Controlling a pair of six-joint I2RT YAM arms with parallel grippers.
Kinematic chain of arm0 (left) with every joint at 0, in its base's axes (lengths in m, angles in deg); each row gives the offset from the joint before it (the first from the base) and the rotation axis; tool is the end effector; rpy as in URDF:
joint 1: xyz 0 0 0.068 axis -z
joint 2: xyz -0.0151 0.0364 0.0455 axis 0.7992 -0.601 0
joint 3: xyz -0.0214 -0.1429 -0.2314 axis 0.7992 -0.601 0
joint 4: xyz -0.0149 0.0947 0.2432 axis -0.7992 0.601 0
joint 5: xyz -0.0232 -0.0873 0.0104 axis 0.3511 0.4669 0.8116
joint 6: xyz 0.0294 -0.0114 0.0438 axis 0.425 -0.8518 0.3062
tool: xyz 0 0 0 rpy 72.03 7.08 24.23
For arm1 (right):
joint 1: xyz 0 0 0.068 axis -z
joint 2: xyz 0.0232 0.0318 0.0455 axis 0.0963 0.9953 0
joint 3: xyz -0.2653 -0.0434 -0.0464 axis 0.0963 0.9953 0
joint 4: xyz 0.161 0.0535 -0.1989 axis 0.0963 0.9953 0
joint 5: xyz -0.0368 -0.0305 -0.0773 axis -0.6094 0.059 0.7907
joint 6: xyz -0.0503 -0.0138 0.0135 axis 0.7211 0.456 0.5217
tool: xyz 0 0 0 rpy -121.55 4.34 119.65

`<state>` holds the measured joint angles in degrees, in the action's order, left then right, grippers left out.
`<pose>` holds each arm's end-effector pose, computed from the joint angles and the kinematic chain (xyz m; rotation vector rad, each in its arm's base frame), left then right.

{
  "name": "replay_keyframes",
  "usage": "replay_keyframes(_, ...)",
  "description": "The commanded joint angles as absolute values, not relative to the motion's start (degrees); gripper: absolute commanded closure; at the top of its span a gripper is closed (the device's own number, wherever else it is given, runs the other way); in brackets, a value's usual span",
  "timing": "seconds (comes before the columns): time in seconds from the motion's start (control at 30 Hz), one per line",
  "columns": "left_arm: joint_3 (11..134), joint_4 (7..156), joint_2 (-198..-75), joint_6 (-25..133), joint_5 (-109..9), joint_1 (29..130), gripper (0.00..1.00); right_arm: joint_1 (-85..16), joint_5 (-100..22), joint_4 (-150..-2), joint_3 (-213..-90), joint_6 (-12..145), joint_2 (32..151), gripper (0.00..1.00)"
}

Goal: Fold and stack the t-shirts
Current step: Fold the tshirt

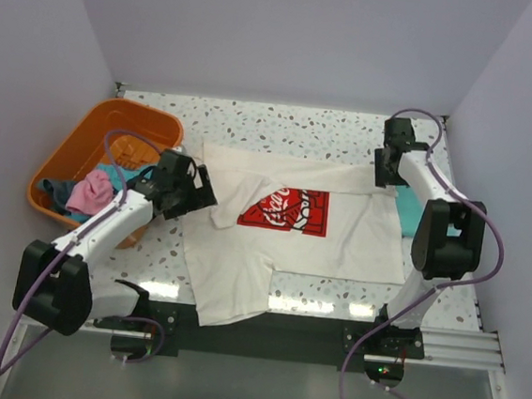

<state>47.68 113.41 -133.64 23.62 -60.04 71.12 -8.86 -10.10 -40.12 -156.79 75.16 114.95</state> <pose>0.2382 -0.0766 0.2258 -0.5524 2.5162 -0.3750 0.3889 0.0096 0.2310 0.0065 2.5839 -0.4816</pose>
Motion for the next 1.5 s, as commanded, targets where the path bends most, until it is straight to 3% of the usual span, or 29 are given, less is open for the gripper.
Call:
replay_keyframes(0.0,52.46,115.18,-129.89,25.23,-62.79,70.81,0.0,-8.6,-2.73,-33.65,-157.23,71.55,109.52,0.32)
replay_keyframes(0.07,54.48,114.13,-129.88,25.76,-62.18,70.72,0.0,-8.6,-4.82,-32.58,-158.01,69.87,108.55,0.25)
replay_keyframes(0.13,55.89,111.93,-130.93,26.28,-61.04,70.72,0.0,-8.6,-6.94,-32.13,-158.2,68.73,106.62,0.04)
replay_keyframes(0.17,57.29,111.14,-132.68,26.37,-60.51,70.72,0.0,-8.6,-8.16,-32.66,-158.02,66.98,106.09,0.01)
replay_keyframes(0.47,68.17,100.69,-151.22,30.32,-53.12,73.44,0.0,-7.64,-30.4,-41.45,-163.19,57.3,114.51,0.01)
replay_keyframes(0.6,76.36,101.38,-161.41,32.52,-56.88,74.33,0.0,-6.15,-28.57,-40.84,-168.82,54.05,119.88,0.01)
replay_keyframes(0.8,88.93,106.39,-179.34,33.5,-60.22,73.36,0.0,-3.86,-36.29,-42.86,-173.39,56.06,127.17,0.01)
replay_keyframes(1.1,91.93,107.71,-186.92,32.96,-65.95,70.37,0.0,-1.4,-32.79,-43.21,-173.31,54.48,133.42,0.02)
replay_keyframes(1.47,104.58,111.39,-197.02,33.49,-65.86,68.79,0.0,0.1,-33.57,-43.21,-179.55,55.36,137.99,0.01)
